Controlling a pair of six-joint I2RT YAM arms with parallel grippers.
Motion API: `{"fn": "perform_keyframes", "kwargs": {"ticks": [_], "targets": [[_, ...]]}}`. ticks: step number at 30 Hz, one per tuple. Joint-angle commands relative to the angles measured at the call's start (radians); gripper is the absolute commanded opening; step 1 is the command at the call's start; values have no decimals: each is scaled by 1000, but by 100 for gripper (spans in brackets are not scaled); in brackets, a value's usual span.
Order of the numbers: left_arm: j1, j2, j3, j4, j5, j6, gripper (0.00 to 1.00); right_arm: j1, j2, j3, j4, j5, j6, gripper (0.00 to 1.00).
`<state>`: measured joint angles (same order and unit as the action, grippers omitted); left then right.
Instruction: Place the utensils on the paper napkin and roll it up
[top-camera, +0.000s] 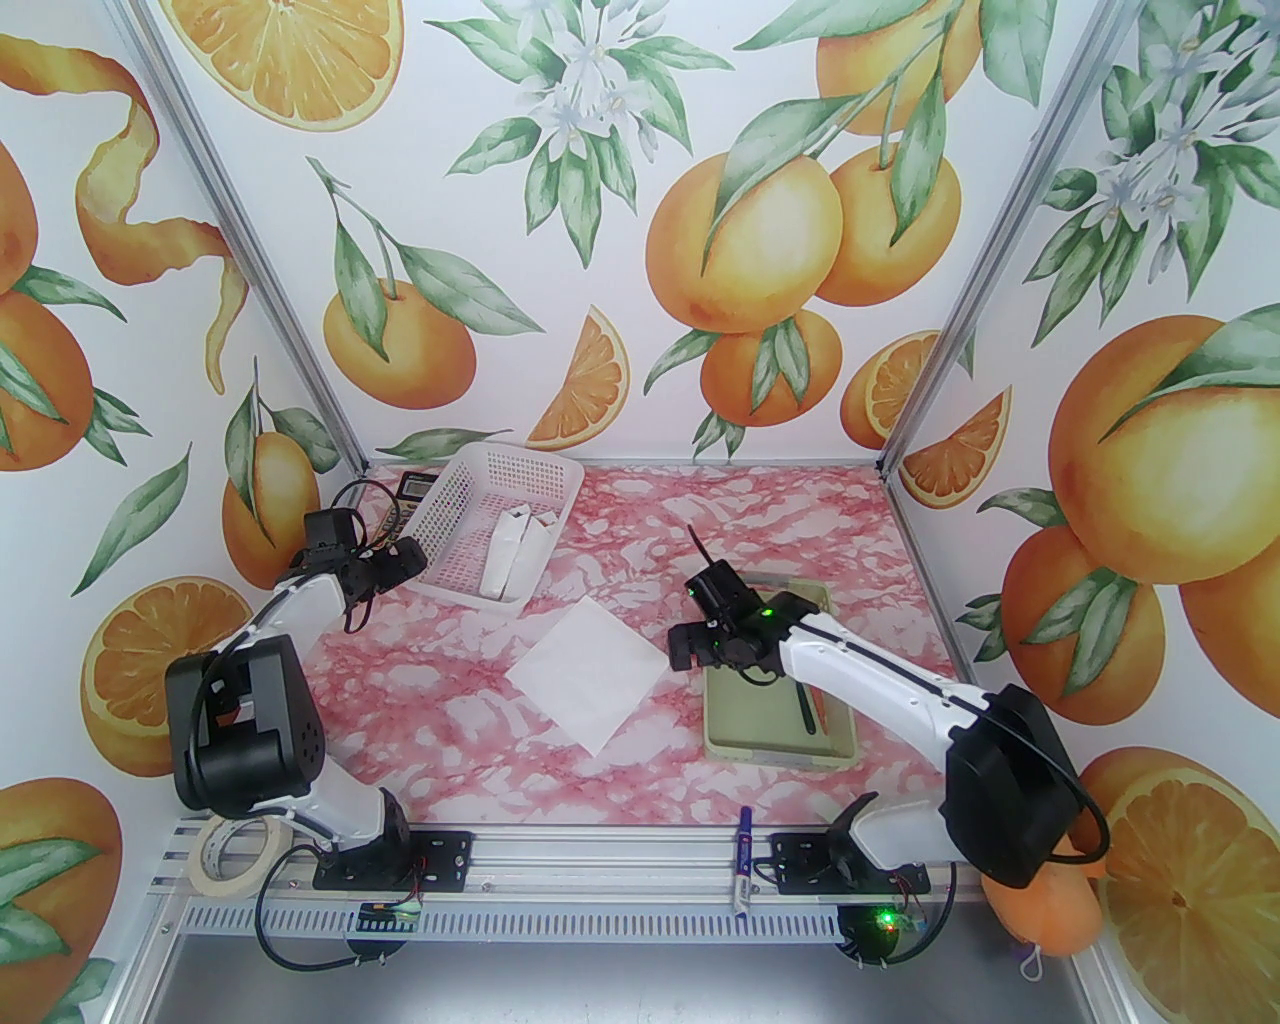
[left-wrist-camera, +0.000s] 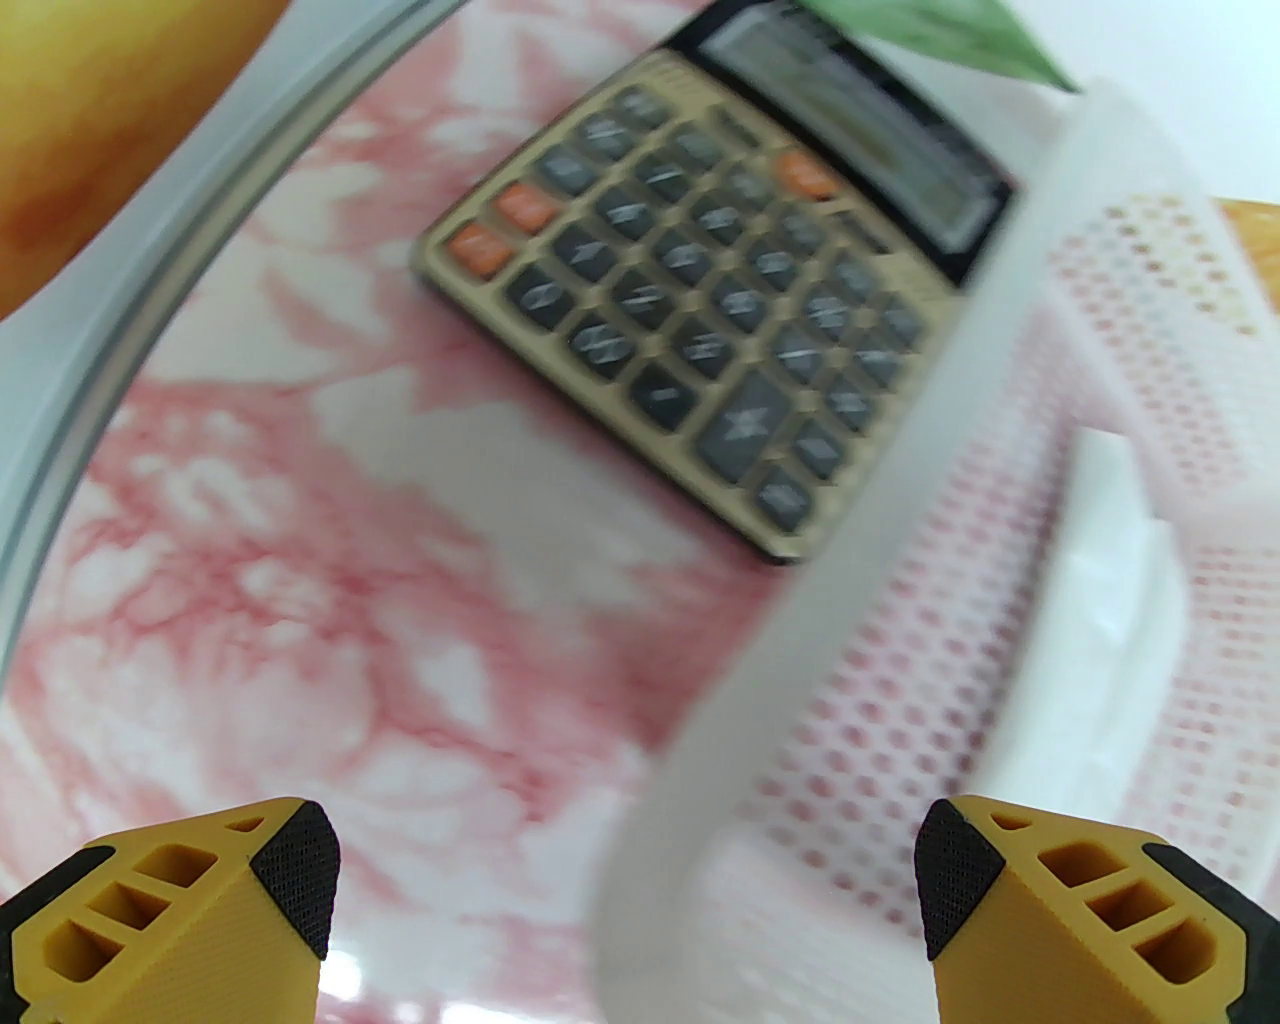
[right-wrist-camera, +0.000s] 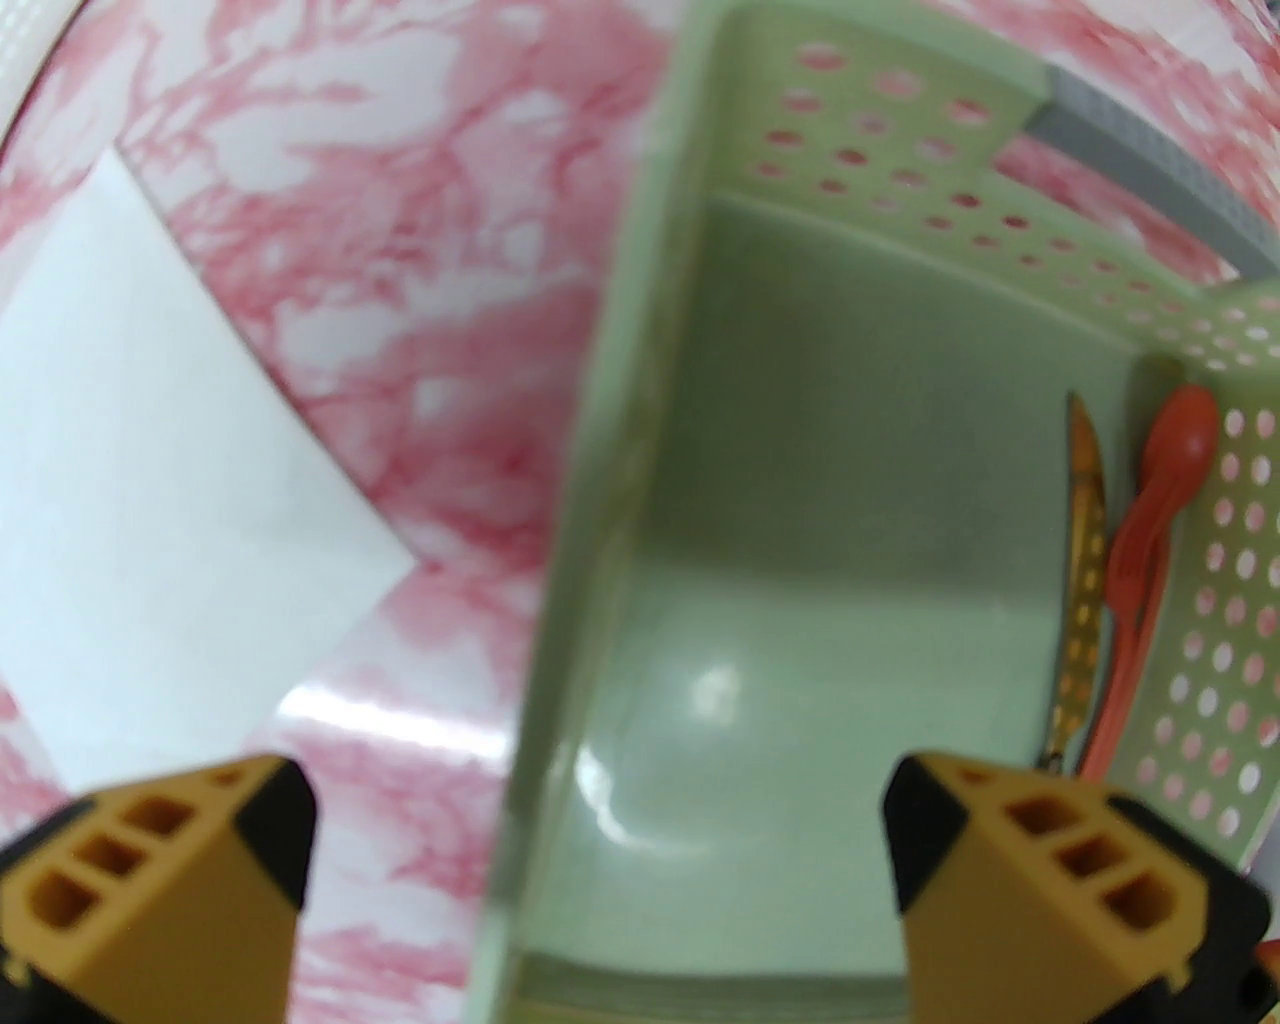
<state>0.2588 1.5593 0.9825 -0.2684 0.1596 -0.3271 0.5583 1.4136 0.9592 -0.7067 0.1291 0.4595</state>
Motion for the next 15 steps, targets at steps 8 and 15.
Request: {"fn": "perform_keyframes", "kwargs": {"ticks": [8,15], "targets": [[-62,-271,-73,56,151,-48,100,-327,-32,9,64,-95,-114,100],[-142,-417,-105,-8,174,-62,100,-390,104,65,110,-79,-133,100]]}}
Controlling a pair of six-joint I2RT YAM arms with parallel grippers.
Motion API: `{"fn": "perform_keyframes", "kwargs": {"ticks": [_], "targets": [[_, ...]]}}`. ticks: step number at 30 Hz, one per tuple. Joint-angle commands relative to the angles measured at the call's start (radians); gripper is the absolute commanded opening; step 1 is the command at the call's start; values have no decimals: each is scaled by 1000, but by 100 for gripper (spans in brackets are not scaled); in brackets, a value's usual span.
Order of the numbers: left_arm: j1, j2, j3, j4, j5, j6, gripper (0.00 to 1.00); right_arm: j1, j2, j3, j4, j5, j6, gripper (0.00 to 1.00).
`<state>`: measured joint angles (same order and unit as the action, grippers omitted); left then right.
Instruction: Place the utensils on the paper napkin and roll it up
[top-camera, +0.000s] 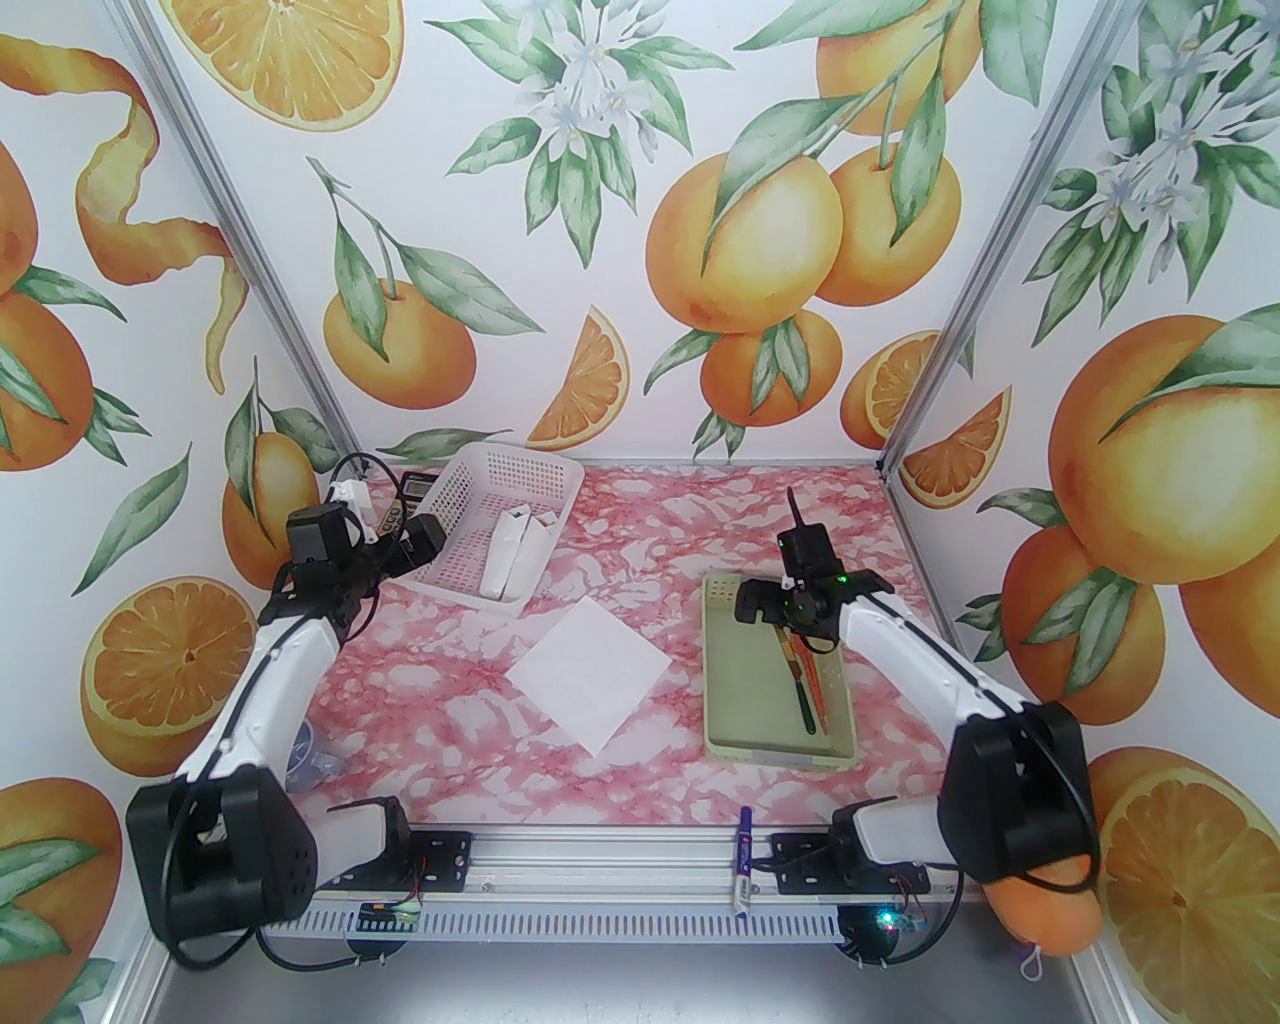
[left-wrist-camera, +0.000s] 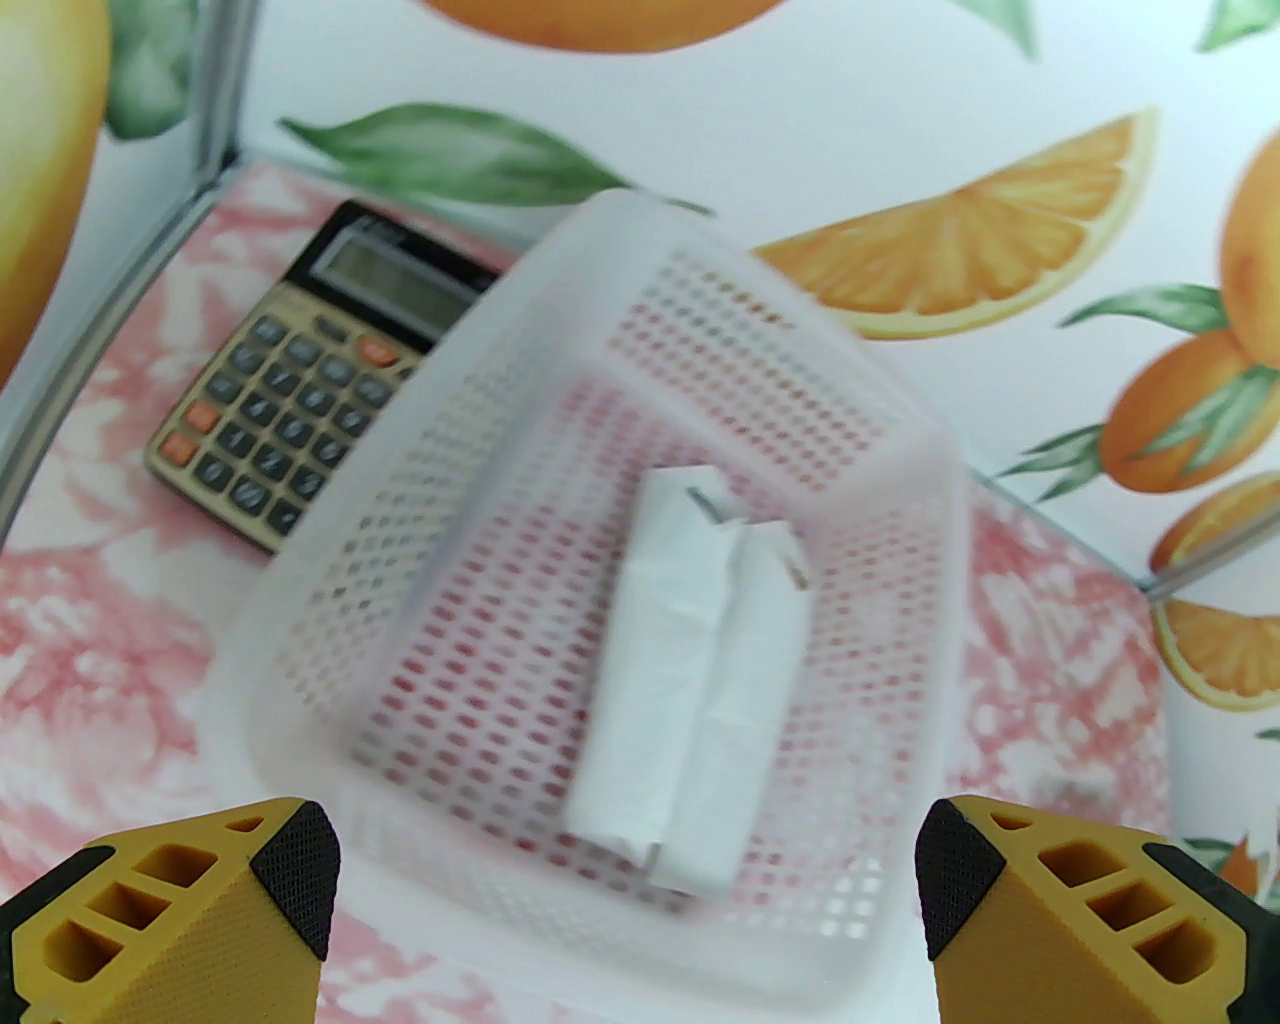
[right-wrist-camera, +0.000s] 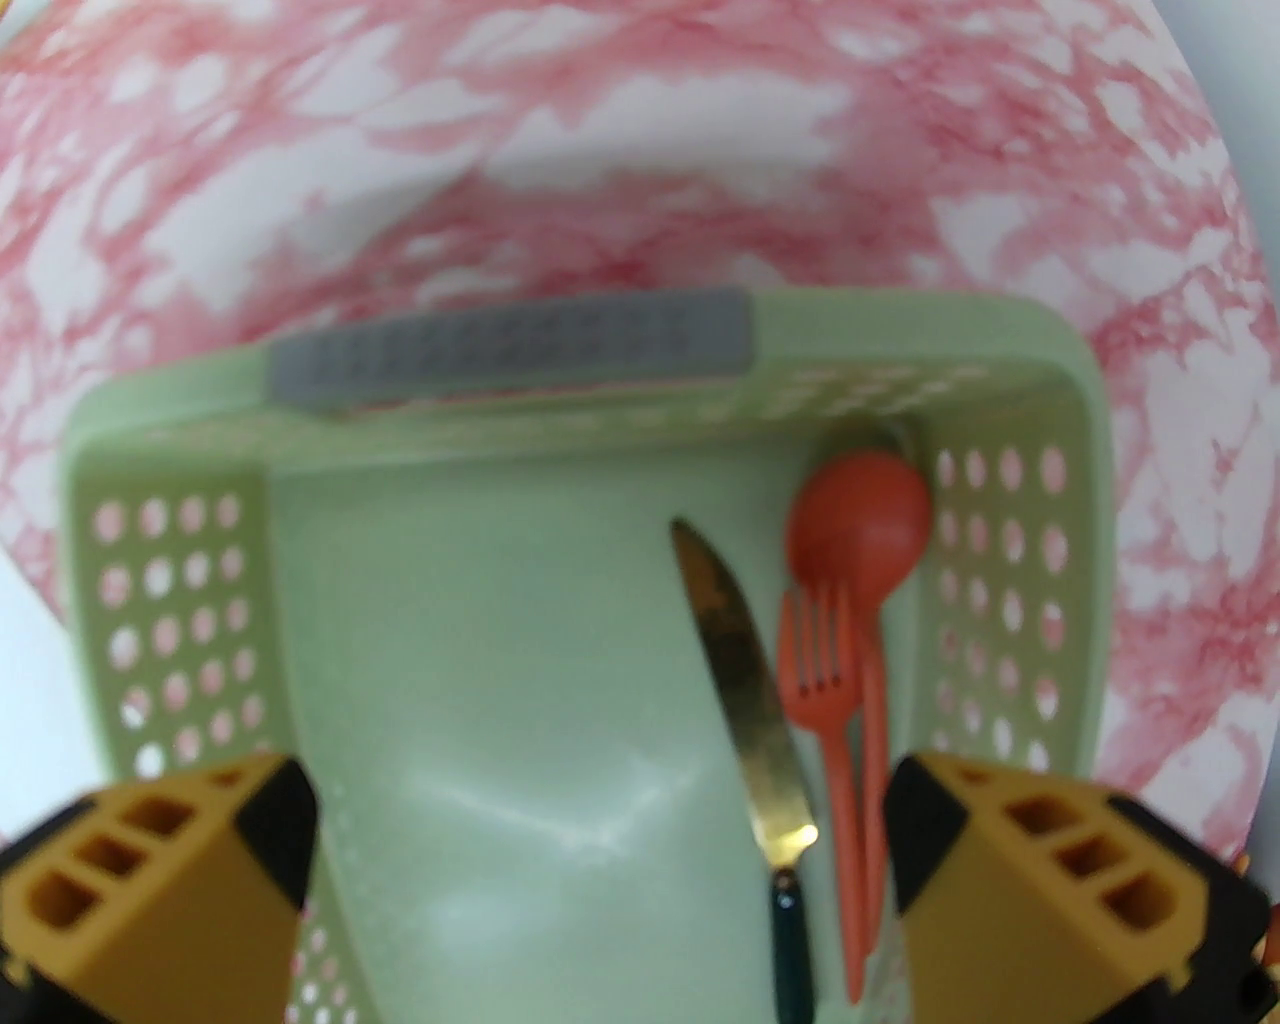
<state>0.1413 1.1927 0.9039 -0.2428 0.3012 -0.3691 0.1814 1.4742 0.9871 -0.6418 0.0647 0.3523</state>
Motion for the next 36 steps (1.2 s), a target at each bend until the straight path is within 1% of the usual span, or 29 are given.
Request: {"fn": "perform_keyframes", "kwargs": {"ticks": [1,10,17,20,26,30,36], "targets": [[-36,-65,-30,-38,40,-25,100,-15,58,40,57,-12,-27,100],[-171,-172,-47,-140,44,-7,100,-38,231,147,83,20,-66,99],[-283,-257,-77,-197,32,-4,100,-64,350,266,93,57,-101,99],[-326,-279,-98,-216,27,-13,100,-83,411,338,89,55,-120,99],[-428,-306,-145,-217,27,-58,100,-96,526,486,82,71,-190,99],[-520,-326,-185,-199,1,-104,100,-109,595,581,72,69,-217,99],[-653,-338,-246,-178,-47,-188,100,-114,636,656,62,50,-227,100]]}}
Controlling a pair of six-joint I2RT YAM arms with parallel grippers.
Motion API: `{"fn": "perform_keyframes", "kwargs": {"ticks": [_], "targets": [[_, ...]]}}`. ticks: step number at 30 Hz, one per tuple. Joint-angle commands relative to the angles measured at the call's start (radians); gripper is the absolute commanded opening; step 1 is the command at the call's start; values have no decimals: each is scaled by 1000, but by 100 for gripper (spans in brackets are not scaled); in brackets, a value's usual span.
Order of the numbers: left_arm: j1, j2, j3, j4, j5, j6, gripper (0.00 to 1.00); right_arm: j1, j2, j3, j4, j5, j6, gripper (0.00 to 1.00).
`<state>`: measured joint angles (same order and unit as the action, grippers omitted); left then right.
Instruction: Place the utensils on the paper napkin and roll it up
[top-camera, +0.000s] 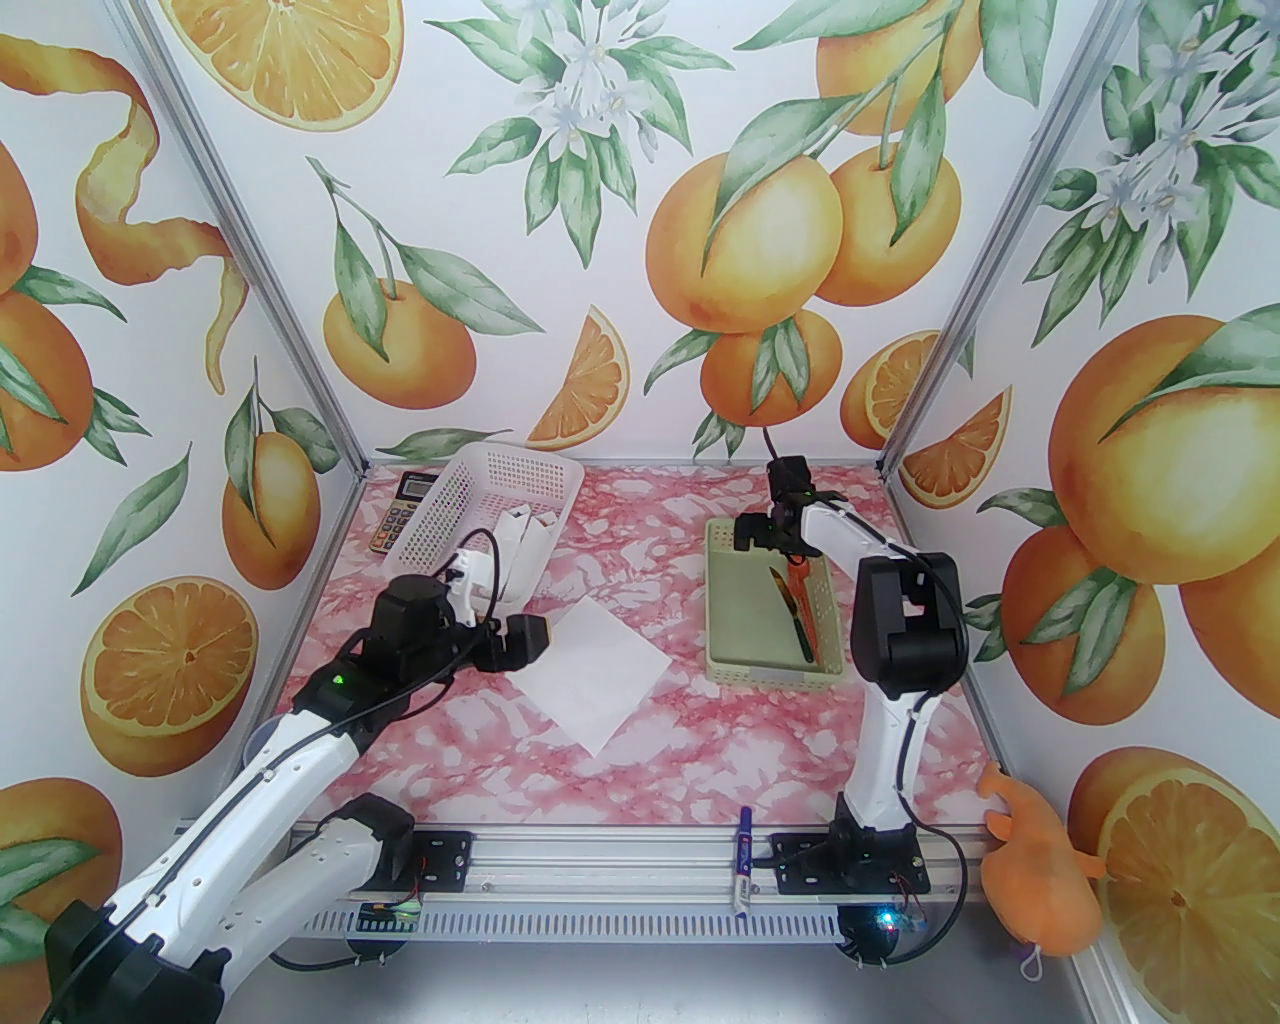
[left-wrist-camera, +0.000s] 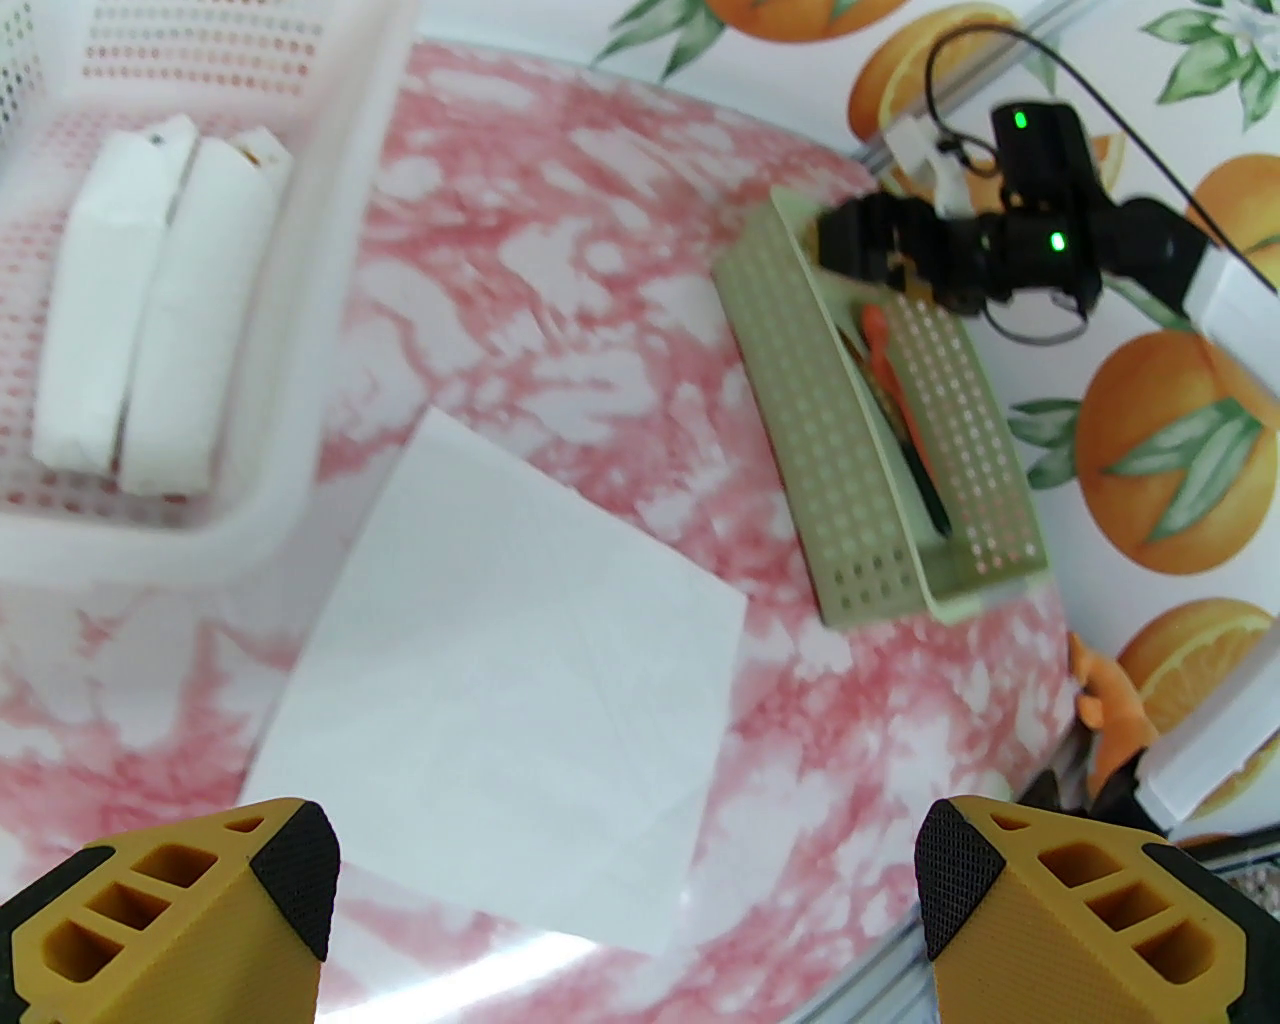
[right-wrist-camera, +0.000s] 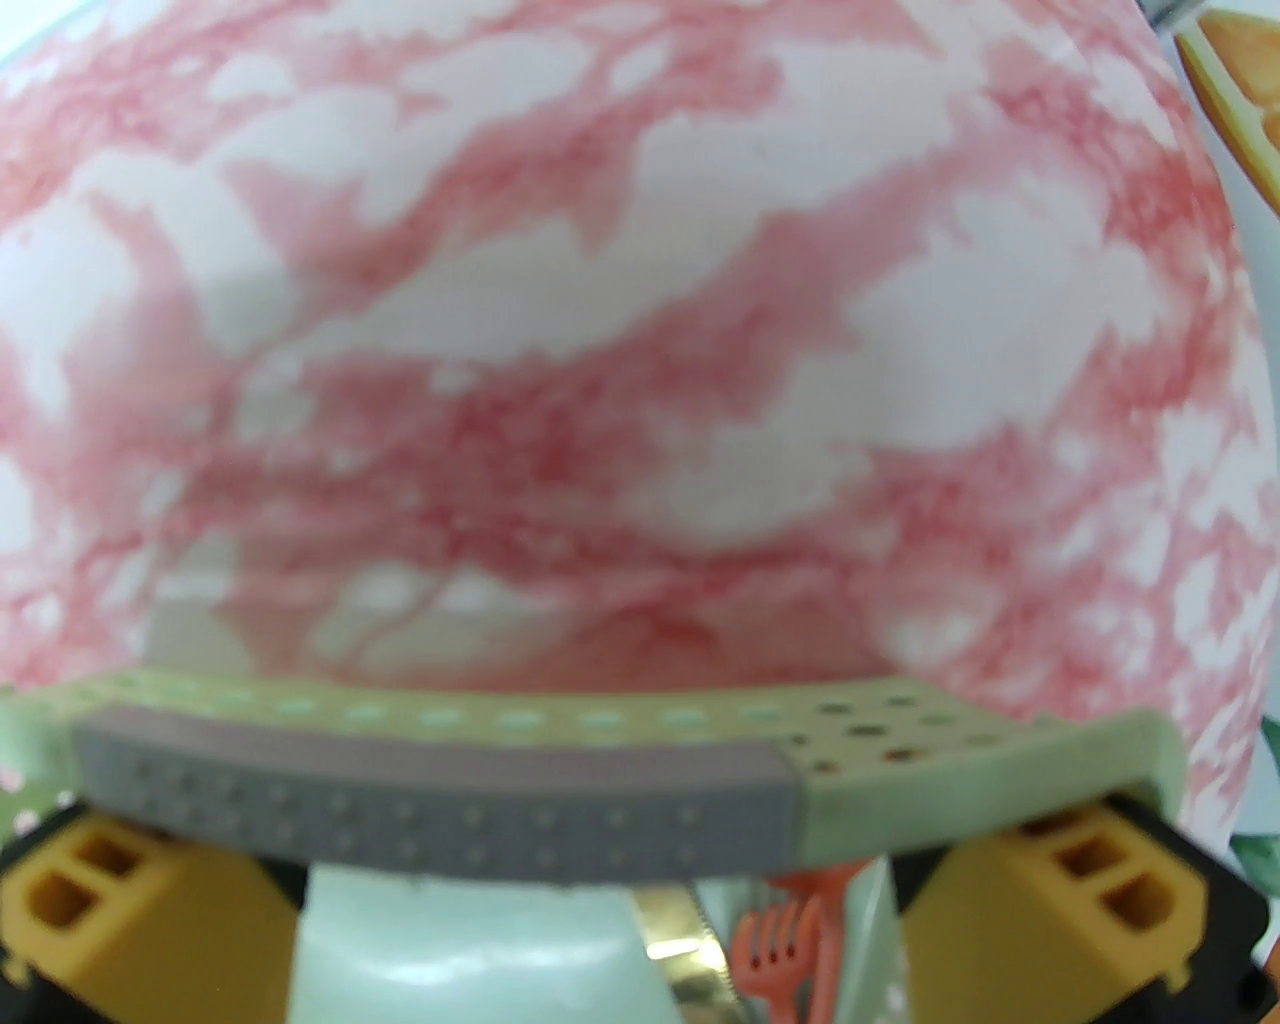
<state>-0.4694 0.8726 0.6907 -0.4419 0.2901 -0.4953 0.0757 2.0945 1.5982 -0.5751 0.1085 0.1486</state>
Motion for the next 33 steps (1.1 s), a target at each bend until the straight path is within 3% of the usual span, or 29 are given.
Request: {"fn": "perform_keyframes", "kwargs": {"ticks": [1,7,14,26,33], "targets": [[-65,-17,-42,23,-44,-77,100,-8,10,47,-7,1,-21,99],[-188,31,-122,128,-33,-189,100,-8,-115,-15,-6,-17,-3,100],[-354,172,-141,241,-77,-246,100,-8,-376,-218,0,-20,10,100],[-432,406,-100,334,-67,-244,100,-6,-871,-592,3,-126,114,100],[-437,497,-86,389,-39,-230,100,-4,-992,-656,-67,-170,125,100]]}}
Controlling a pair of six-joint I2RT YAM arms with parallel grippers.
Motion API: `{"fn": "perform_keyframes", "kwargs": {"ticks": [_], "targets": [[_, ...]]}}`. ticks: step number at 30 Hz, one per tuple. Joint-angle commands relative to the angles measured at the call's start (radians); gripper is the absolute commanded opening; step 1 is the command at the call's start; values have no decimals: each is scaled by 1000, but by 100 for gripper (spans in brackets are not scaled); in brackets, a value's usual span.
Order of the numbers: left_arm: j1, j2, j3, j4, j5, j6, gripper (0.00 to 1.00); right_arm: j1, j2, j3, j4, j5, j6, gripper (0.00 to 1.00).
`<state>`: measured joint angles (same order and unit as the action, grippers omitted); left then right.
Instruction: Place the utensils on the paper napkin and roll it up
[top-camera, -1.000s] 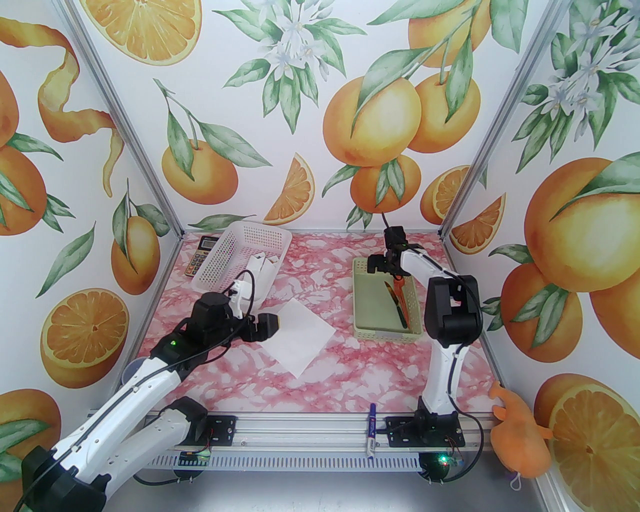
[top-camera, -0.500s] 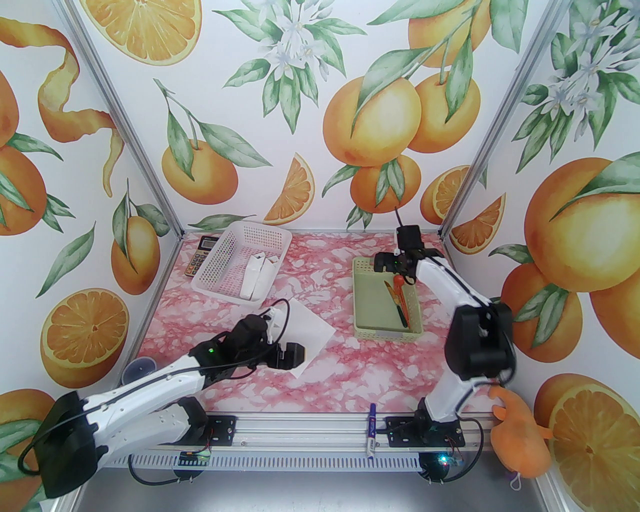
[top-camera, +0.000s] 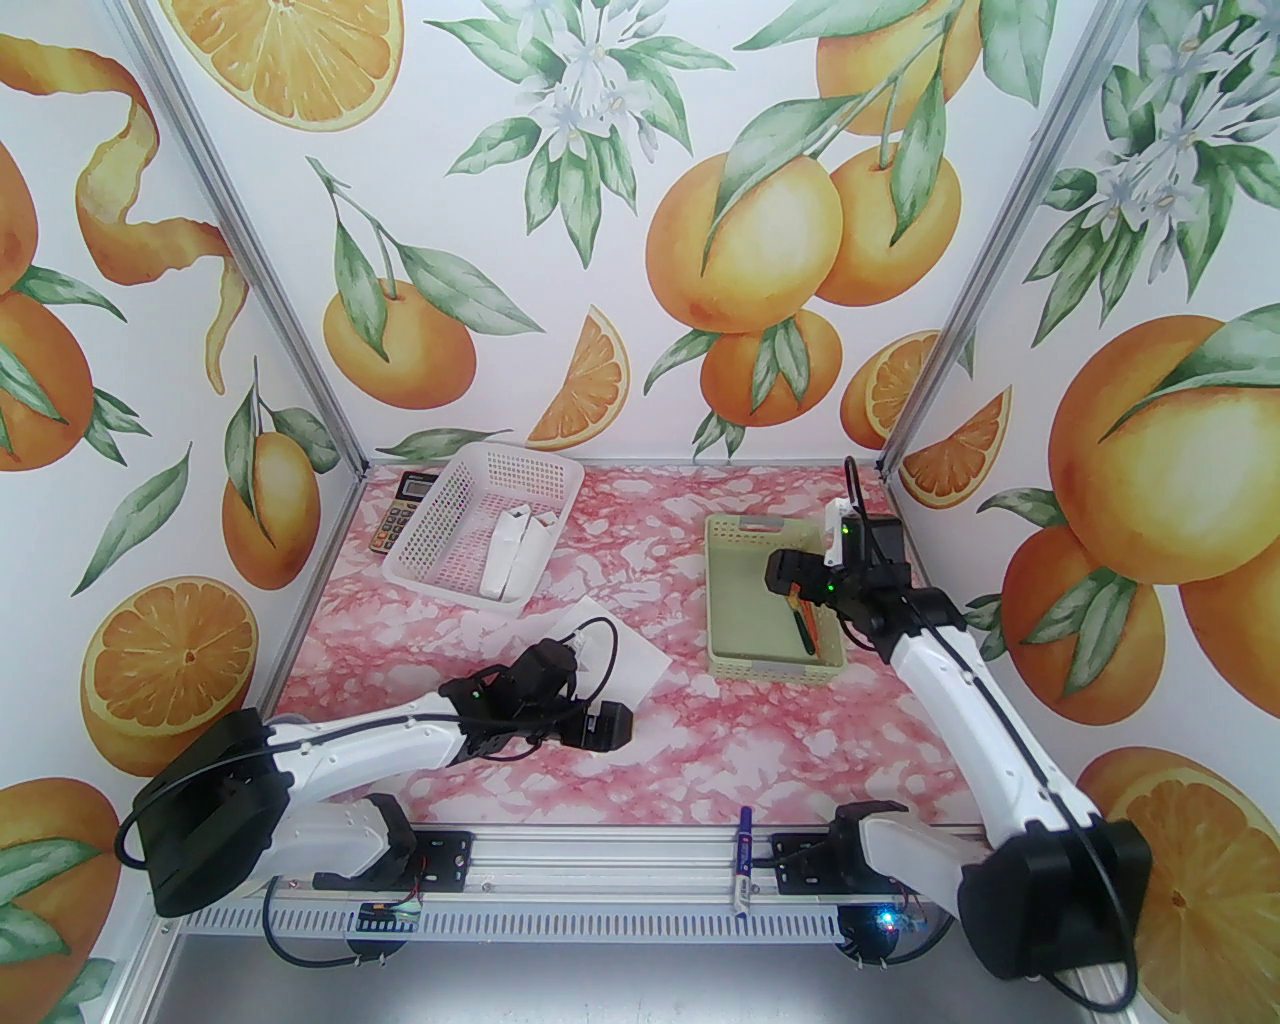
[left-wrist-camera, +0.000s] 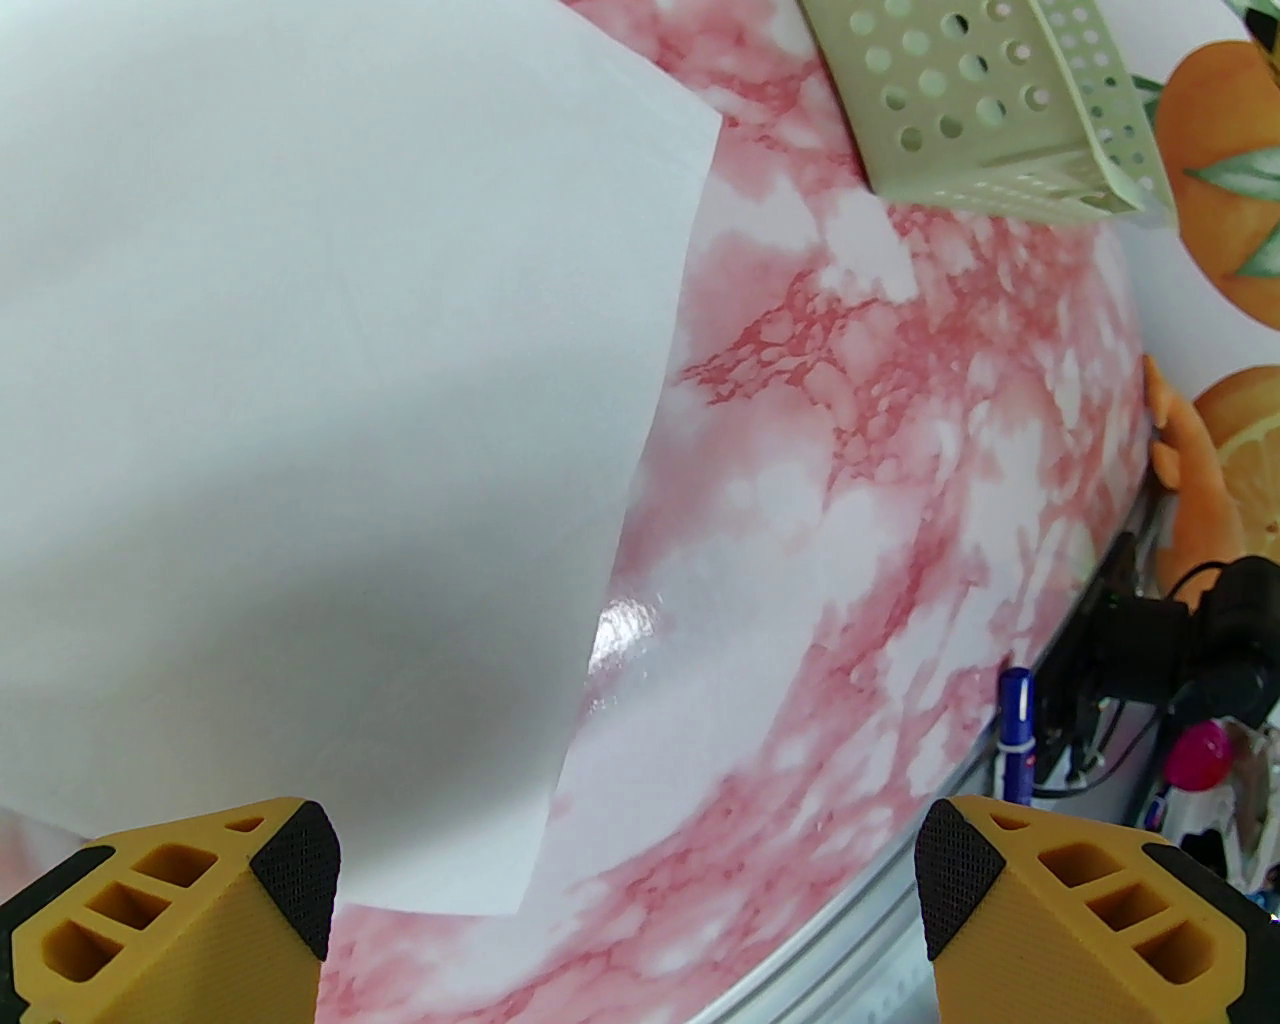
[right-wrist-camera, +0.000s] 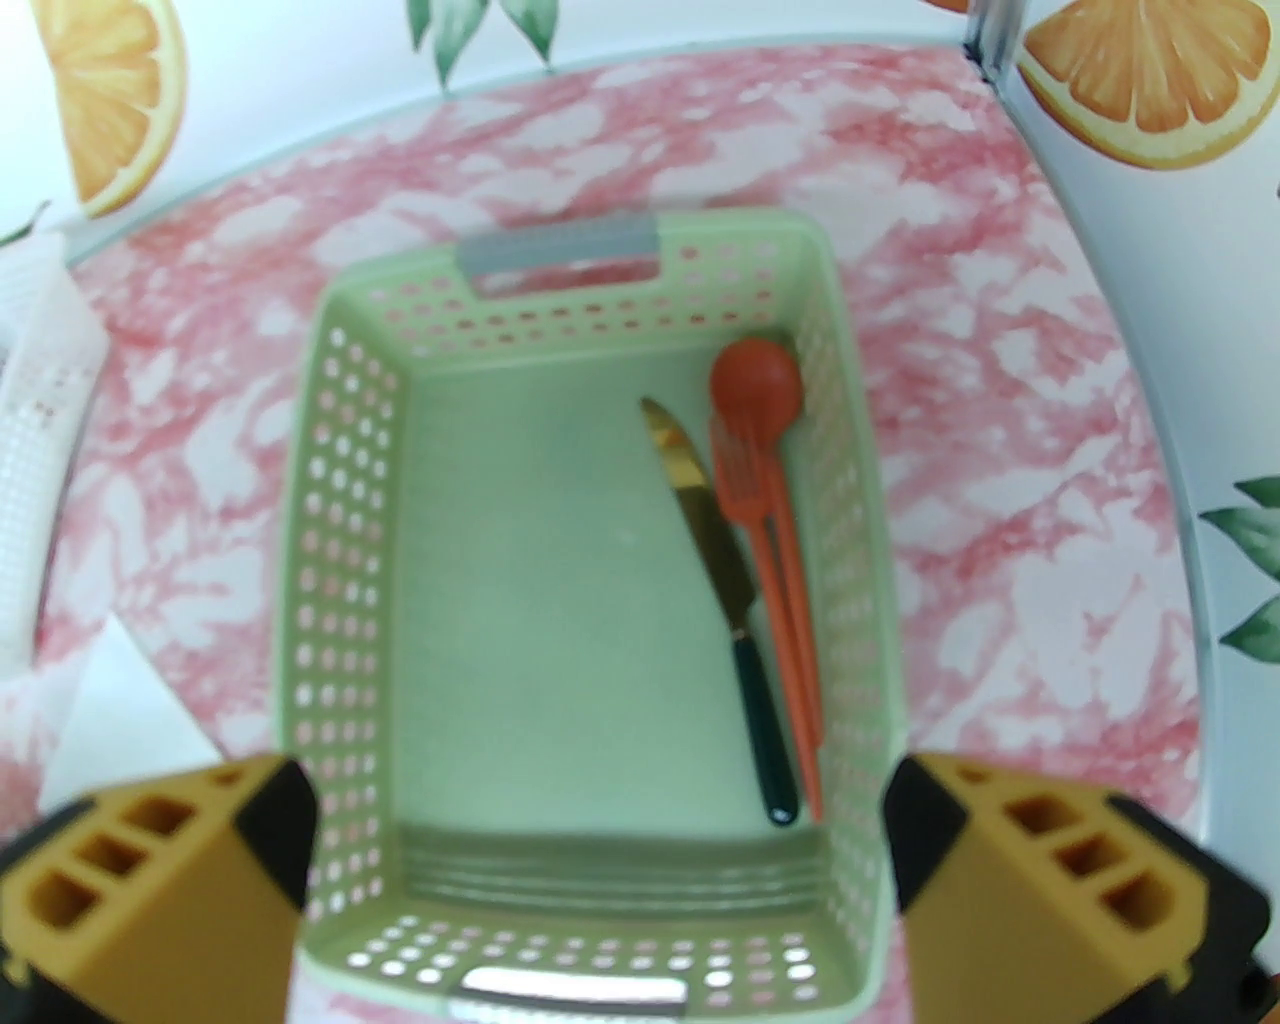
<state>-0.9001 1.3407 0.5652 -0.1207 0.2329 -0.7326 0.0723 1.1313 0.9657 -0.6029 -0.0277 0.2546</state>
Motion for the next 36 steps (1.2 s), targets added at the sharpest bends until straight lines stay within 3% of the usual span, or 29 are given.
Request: {"fn": "perform_keyframes", "kwargs": {"ticks": [1,10,21,36], "targets": [[-8,43,44,77,24,6,100,-1,-37,-28,-49,-31,17,100],[-11,147,58,111,69,27,100,0,-67,-45,-85,-9,5,100],[-46,241,99,120,135,71,100,0,11,5,-167,42,-12,99],[-54,199,151,97,124,92,100,0,272,96,-194,79,-77,74]]}}
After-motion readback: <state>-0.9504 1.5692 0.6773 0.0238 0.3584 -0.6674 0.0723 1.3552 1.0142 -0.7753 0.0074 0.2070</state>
